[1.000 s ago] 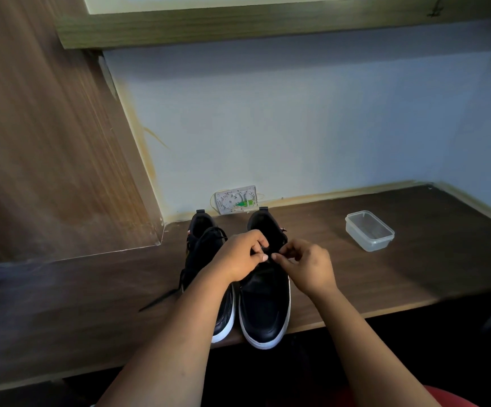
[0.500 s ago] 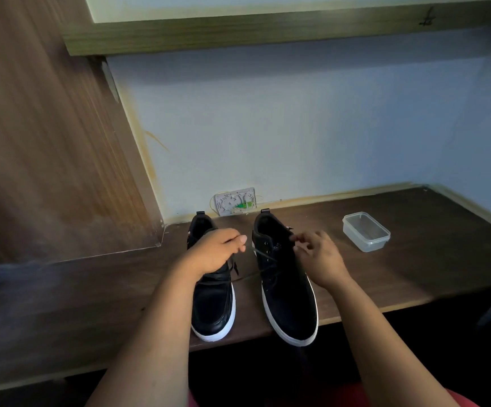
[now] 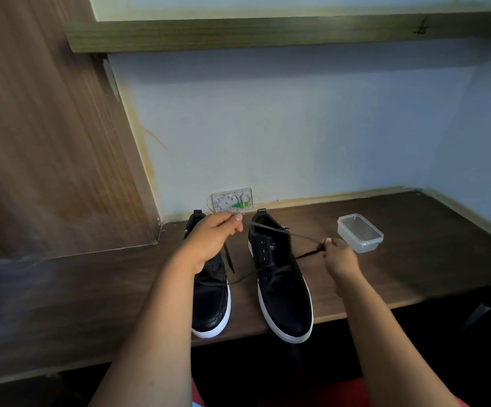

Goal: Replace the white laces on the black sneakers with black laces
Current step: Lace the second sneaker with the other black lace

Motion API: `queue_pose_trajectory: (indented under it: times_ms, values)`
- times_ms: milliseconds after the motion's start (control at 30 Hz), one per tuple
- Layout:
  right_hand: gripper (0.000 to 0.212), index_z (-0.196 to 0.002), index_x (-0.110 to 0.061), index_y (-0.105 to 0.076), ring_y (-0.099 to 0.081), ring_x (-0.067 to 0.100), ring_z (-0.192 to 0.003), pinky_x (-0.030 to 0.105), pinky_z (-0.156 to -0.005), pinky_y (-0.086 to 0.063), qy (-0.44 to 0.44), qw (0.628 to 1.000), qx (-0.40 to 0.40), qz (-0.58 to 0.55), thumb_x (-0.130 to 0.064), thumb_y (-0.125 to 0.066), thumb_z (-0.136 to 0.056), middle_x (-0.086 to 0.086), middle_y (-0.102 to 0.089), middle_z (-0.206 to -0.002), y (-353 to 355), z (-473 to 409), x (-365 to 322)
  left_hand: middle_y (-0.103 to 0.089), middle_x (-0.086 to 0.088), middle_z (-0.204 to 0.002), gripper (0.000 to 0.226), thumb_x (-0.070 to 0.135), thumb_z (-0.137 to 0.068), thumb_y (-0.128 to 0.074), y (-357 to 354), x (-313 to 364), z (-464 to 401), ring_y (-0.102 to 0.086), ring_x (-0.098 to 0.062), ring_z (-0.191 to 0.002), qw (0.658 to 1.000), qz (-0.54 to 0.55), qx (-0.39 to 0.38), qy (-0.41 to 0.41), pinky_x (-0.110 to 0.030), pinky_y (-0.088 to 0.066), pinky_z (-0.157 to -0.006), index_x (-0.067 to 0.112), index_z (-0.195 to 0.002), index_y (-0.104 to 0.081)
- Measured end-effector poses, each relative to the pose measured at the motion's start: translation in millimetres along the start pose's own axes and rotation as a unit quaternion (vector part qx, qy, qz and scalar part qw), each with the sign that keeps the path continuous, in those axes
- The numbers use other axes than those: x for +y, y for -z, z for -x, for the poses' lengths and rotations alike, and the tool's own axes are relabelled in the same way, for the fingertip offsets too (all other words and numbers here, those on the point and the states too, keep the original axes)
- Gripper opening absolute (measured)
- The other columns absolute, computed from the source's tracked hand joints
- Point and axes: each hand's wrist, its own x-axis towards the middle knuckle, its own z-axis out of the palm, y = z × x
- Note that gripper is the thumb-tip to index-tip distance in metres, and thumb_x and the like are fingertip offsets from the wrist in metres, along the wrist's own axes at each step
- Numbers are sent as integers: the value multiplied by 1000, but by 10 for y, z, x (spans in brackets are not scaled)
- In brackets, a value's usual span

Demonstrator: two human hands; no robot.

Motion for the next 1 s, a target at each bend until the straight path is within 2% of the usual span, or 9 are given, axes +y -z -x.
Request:
queue_pose_trajectory:
  times_ms: [100, 200, 300, 433, 500, 633, 733, 833, 1000]
  values:
    - [37, -125, -22, -55, -40, 23, -122, 39, -103, -35, 193, 976, -44, 86, -43, -37, -100, -1, -54, -124, -160, 228, -89, -59, 8, -80, 31, 34, -99, -49, -139, 7, 20, -53, -5, -80, 997, -61, -48, -8, -22, -38, -73, 23, -74, -63]
    - [20, -102, -27, -62, -51, 10, -88, 29, -81, -39, 355, 916, -168, 85, -36, -44, -100, -14, -60, -88, -266, 440, -326, -55, 6, -73, 32, 34, -99, -50, -391, 16, 18, -50, -9, -75, 995, -72, -63, -22, -24, -37, -72, 26, -70, -62]
    - [20, -85, -24, -62, -48, 7, -61, 27, -59, -37, 298, 943, -139, 51, -25, -49, -99, -7, -57, -69, -167, 383, -324, -55, 4, -75, 33, 36, -99, -50, -388, 12, -13, -49, -11, -75, 997, -60, -40, -15, -26, -37, -72, 27, -69, -61]
    - [25, -97, -18, -64, -57, 29, -89, 29, -60, -36, 84, 994, 70, 24, -30, -42, -102, 7, -62, -94, 159, 58, -146, -55, 6, -74, 33, 32, -99, -49, -187, 17, -30, -51, -7, -76, 999, -14, -36, -1, -22, -37, -75, 21, -72, -62]
    - [29, -108, -16, -64, -51, 34, -106, 33, -76, -37, 34, 984, 103, 138, -30, -39, -102, 16, -63, -110, 264, -90, -52, -56, 7, -70, 31, 30, -99, -50, -136, 23, -28, -51, 0, -70, 999, 34, -34, 10, -21, -36, -73, 19, -73, -64]
    - [34, -131, -32, -55, -38, 25, -122, 41, -101, -31, 237, 940, -27, 243, -37, -40, -100, -3, -51, -132, 52, 18, -85, -58, 8, -71, 31, 28, -101, -47, -246, 25, -2, -52, 0, -71, 997, 11, -79, 9, -17, -38, -71, 20, -75, -63]
    - [23, -106, -23, -66, -55, 9, -89, 33, -81, -44, 352, 907, -207, 104, -32, -46, -100, -10, -66, -95, -206, 334, -281, -54, 5, -69, 32, 24, -102, -46, -370, 24, 10, -49, -1, -63, 995, 25, -94, 8, -10, -39, -60, 17, -74, -61]
    - [20, -83, -20, -64, -48, 0, -55, 21, -56, -38, 300, 939, -161, 55, -21, -51, -98, -14, -56, -62, -226, 334, -265, -51, 5, -67, 32, 27, -101, -48, -325, -19, -15, -46, -6, -60, 995, 22, -90, 27, -10, -39, -57, 16, -75, -62]
    - [19, -96, -24, -71, -59, 11, -81, 24, -67, -41, 224, 947, -116, 197, -22, -52, -97, -6, -65, -84, 132, 104, -172, -55, 9, -69, 30, 29, -99, -50, -235, -118, -59, -47, -5, -62, 997, -51, -59, 29, -17, -40, -62, 20, -75, -64]
